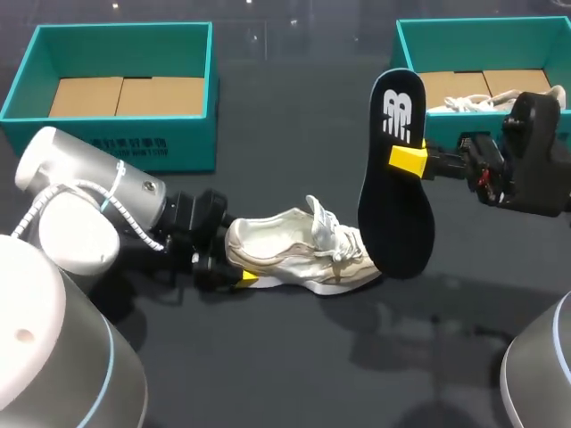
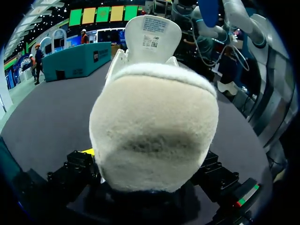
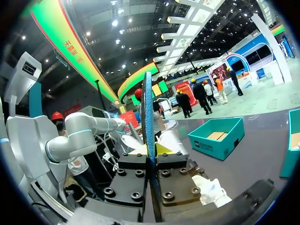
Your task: Take the shoe out of the shoebox, open the shoe tongue, remove and reinsert the insole, then place the shoe into the shoebox
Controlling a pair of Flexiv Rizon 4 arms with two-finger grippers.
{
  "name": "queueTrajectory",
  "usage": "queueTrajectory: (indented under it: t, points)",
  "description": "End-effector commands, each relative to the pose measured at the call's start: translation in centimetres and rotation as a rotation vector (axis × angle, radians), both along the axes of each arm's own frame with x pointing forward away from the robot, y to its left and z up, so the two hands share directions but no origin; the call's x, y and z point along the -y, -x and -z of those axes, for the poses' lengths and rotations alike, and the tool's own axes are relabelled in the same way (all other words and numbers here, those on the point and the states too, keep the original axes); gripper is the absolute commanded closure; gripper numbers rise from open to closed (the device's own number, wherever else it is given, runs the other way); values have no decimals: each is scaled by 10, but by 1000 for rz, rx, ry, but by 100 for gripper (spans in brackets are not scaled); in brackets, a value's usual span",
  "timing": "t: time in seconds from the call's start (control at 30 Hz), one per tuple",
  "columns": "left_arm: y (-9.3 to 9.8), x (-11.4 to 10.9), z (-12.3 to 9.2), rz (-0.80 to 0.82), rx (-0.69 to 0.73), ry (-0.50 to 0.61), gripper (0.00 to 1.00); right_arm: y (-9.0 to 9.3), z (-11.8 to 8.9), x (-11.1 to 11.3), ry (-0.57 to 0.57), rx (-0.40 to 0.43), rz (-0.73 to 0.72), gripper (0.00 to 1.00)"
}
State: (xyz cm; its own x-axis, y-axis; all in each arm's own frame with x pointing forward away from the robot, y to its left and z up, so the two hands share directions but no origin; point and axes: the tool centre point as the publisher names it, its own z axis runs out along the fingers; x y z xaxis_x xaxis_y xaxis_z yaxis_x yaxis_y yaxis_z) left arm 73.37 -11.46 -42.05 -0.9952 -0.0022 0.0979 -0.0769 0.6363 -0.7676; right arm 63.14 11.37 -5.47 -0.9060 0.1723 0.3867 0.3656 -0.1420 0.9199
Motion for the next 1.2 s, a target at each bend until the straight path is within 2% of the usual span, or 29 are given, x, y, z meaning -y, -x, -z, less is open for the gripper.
queueTrajectory:
  t: [0.03, 0.17, 0.3, 0.5, 1.03, 1.17, 1.2]
  points:
    - [-6, 1, -6, 36, -11, -44, 0, 13, -1, 5, 25, -10, 78, 100]
    - [-8, 5, 0, 46, -46, 24, 0, 13, -1, 5, 25, -10, 78, 100]
    - [-7, 8, 4, 44, -54, 33, 0, 13, -1, 5, 25, -10, 78, 100]
    - [-3, 5, -11, 59, -21, -2, 0, 13, -1, 5, 25, -10, 78, 100]
    - [-6, -14, -29, 61, -18, -218, 0, 13, -1, 5, 25, -10, 78, 100]
    - [-5, -19, -40, 97, 28, -376, 0, 13, -1, 5, 25, -10, 78, 100]
    - [-5, -19, -40, 97, 28, -376, 0, 13, -1, 5, 25, -10, 78, 100]
